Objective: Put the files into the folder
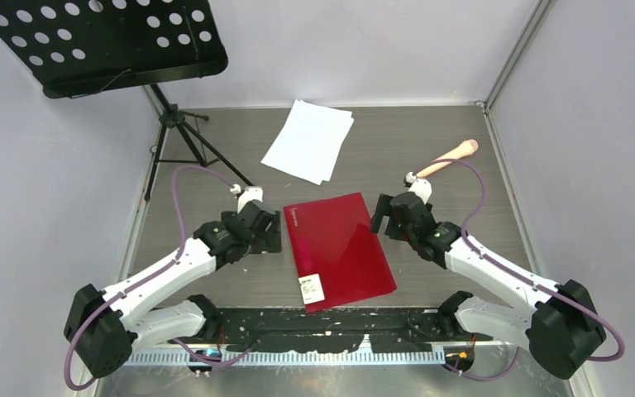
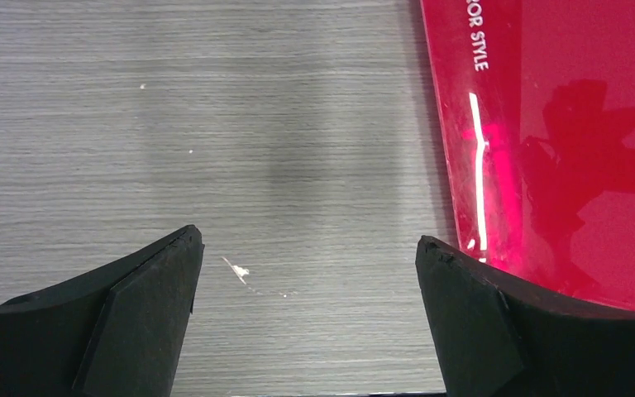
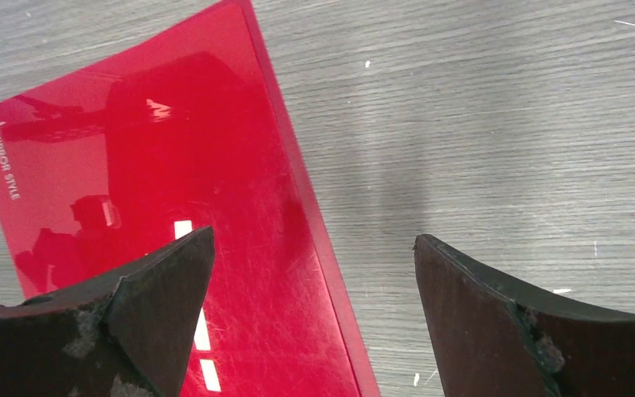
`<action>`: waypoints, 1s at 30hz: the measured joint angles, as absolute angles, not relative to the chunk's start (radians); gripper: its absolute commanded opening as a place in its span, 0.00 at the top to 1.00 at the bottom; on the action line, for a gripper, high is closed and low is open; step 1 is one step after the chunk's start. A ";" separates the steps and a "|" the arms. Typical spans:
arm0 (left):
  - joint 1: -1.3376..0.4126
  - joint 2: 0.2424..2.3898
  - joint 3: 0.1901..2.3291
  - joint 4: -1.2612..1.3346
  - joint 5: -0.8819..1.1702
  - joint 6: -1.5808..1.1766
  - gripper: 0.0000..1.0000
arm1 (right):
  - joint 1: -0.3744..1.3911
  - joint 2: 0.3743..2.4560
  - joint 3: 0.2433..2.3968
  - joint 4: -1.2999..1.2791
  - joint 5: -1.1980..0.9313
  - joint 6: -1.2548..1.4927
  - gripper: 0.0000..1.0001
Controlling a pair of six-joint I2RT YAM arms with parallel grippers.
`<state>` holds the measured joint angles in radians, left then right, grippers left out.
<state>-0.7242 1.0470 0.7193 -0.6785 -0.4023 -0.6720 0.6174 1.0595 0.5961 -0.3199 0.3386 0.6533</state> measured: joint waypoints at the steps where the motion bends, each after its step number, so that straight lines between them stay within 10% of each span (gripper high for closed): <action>1: -0.732 1.050 0.719 -0.679 -0.402 -0.675 0.01 | 0.617 1.053 0.596 -0.315 0.336 0.656 0.05; 30: -0.896 1.189 0.581 -0.435 -0.136 -0.858 0.01 | 0.613 1.000 0.404 -0.279 0.227 0.735 0.05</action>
<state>-0.8959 1.1893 0.5808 -0.4347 -0.1356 -0.8577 0.6132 1.0004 0.4042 -0.2787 0.2272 0.7353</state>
